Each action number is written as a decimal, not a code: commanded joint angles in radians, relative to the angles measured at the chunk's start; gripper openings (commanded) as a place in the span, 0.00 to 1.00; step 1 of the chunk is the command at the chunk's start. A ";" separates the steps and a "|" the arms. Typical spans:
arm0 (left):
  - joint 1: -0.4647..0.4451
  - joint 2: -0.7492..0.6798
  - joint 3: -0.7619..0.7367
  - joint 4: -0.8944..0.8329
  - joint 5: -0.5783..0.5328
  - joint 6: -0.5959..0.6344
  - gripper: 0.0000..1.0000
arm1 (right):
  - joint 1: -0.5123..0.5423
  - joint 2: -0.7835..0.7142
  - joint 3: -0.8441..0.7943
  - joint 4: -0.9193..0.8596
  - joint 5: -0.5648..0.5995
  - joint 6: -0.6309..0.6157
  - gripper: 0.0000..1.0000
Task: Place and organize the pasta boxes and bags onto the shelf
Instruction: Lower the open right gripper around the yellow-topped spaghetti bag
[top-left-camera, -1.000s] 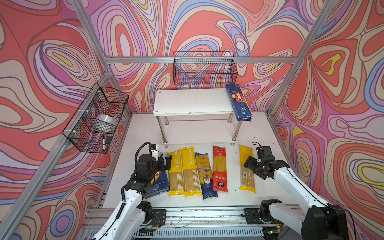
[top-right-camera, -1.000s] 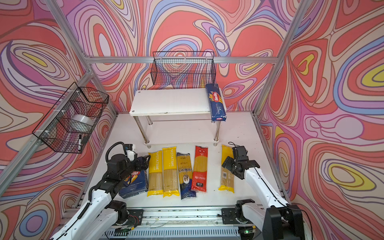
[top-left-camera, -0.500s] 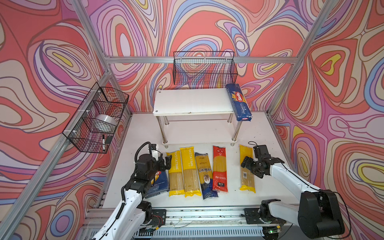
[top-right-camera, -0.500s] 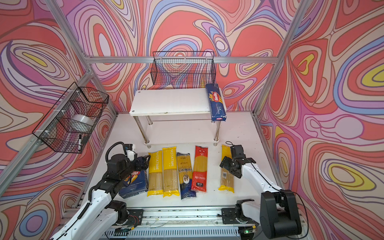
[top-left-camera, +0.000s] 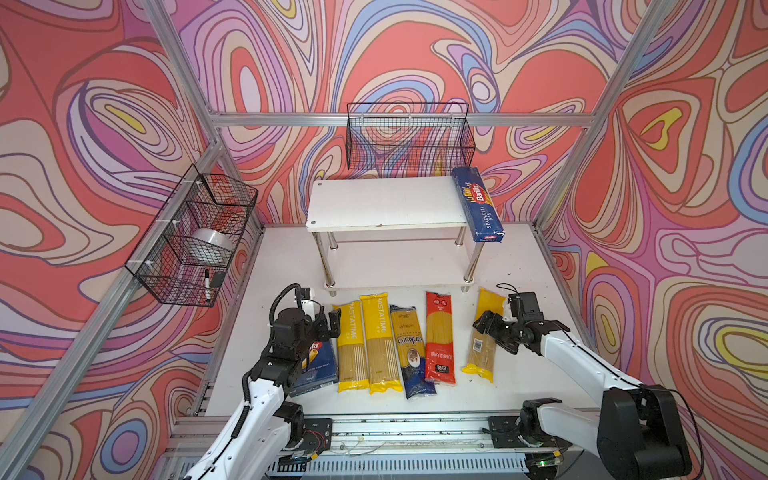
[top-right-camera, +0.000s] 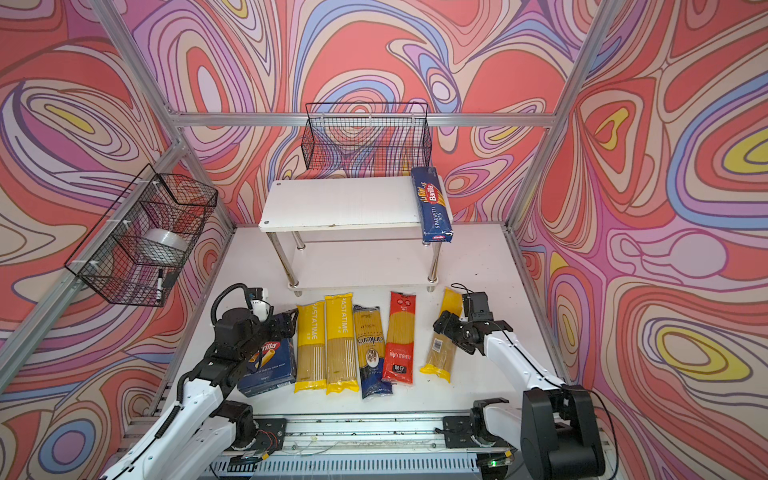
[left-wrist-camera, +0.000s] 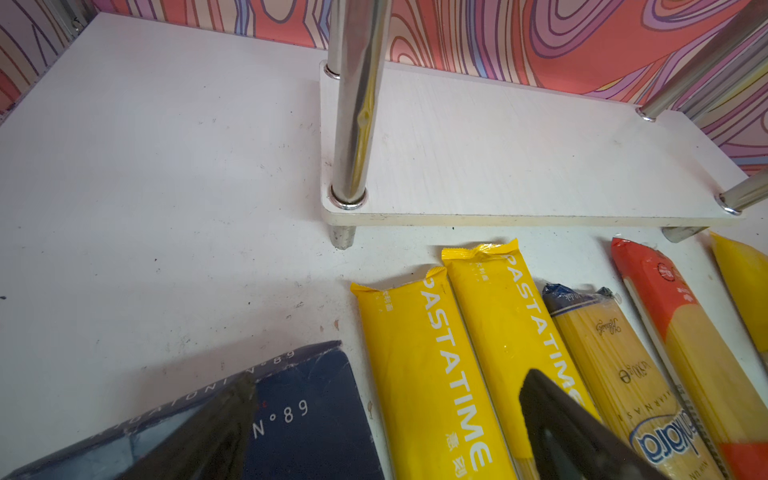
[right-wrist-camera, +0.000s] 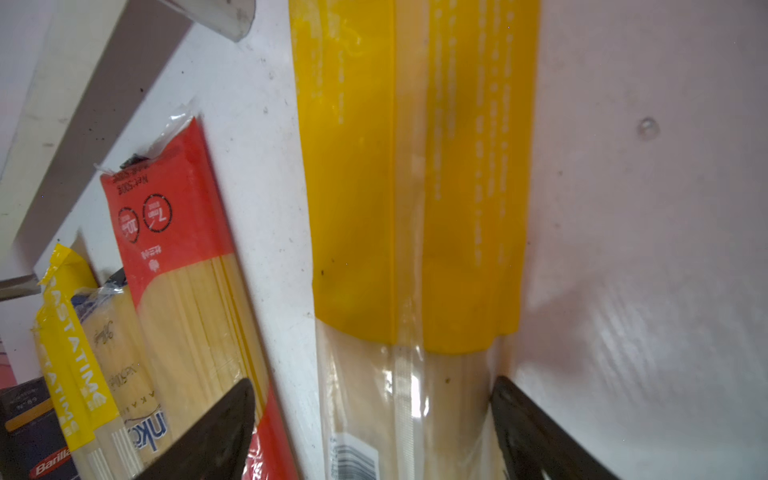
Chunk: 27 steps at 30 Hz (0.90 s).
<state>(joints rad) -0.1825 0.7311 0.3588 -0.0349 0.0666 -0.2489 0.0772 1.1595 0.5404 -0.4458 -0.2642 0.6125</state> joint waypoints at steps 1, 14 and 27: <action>-0.001 -0.015 -0.001 -0.030 -0.042 -0.026 1.00 | 0.000 -0.049 -0.022 -0.008 -0.065 0.017 0.91; -0.001 -0.018 -0.002 -0.028 -0.027 -0.020 1.00 | 0.001 -0.109 0.046 -0.166 0.022 -0.046 0.91; -0.001 -0.018 -0.001 -0.025 -0.015 -0.015 1.00 | 0.083 -0.074 0.235 -0.437 0.217 0.020 0.92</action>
<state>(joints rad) -0.1825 0.7212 0.3588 -0.0494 0.0444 -0.2596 0.1375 1.0634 0.7532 -0.7940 -0.1108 0.6109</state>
